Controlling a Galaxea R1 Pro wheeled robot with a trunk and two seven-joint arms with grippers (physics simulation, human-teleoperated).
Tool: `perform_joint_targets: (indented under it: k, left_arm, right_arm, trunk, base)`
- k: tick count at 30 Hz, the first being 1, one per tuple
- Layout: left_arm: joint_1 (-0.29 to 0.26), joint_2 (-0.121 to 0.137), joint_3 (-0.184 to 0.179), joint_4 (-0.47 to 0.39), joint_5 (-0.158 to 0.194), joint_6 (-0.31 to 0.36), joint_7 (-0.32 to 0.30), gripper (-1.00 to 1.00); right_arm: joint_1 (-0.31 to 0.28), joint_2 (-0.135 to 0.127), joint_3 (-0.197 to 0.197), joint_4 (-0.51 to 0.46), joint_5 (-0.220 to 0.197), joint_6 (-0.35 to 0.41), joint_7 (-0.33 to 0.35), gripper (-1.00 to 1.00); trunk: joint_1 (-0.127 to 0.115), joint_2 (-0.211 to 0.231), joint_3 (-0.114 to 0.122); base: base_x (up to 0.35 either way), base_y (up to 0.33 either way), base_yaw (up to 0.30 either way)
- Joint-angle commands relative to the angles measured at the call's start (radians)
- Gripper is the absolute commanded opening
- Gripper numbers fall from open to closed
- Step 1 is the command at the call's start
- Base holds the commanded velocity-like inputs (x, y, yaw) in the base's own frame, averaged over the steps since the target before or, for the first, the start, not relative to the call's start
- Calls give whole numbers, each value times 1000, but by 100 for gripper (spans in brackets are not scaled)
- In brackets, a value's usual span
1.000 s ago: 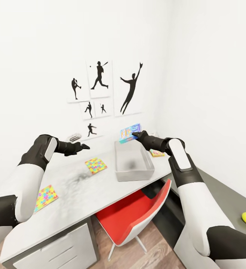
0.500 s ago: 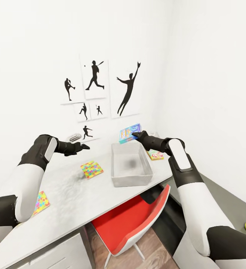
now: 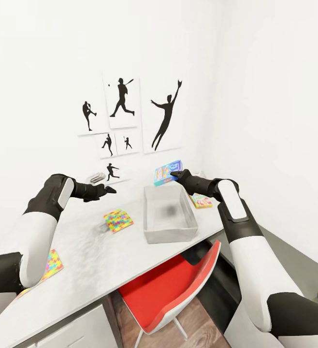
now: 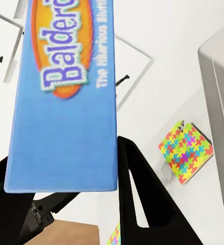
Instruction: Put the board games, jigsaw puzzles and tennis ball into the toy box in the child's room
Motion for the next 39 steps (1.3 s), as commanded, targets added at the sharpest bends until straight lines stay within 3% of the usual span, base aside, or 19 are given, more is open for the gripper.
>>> perform_joint_targets:
  k: [1, 29, 39]
  left_arm:
    - [-1, 0, 2, 0, 7, 7, 3, 100]
    - [-1, 0, 2, 0, 9, 6, 5, 100]
    - [-1, 0, 3, 0, 8, 5, 5, 100]
  right_arm:
    - [-1, 0, 0, -1, -11, 2, -10, -100]
    - [-1, 10, 9, 0, -5, 1, -12, -100]
    - [-3, 14, 11, 44, -11, 6, -12, -100]
  trunk:
    - [1, -2, -2]
    - [1, -2, -2]
    - [1, -2, -2]
  base:
    - [127, 0, 0]
    - [104, -61, 0]
    - [5, -4, 0]
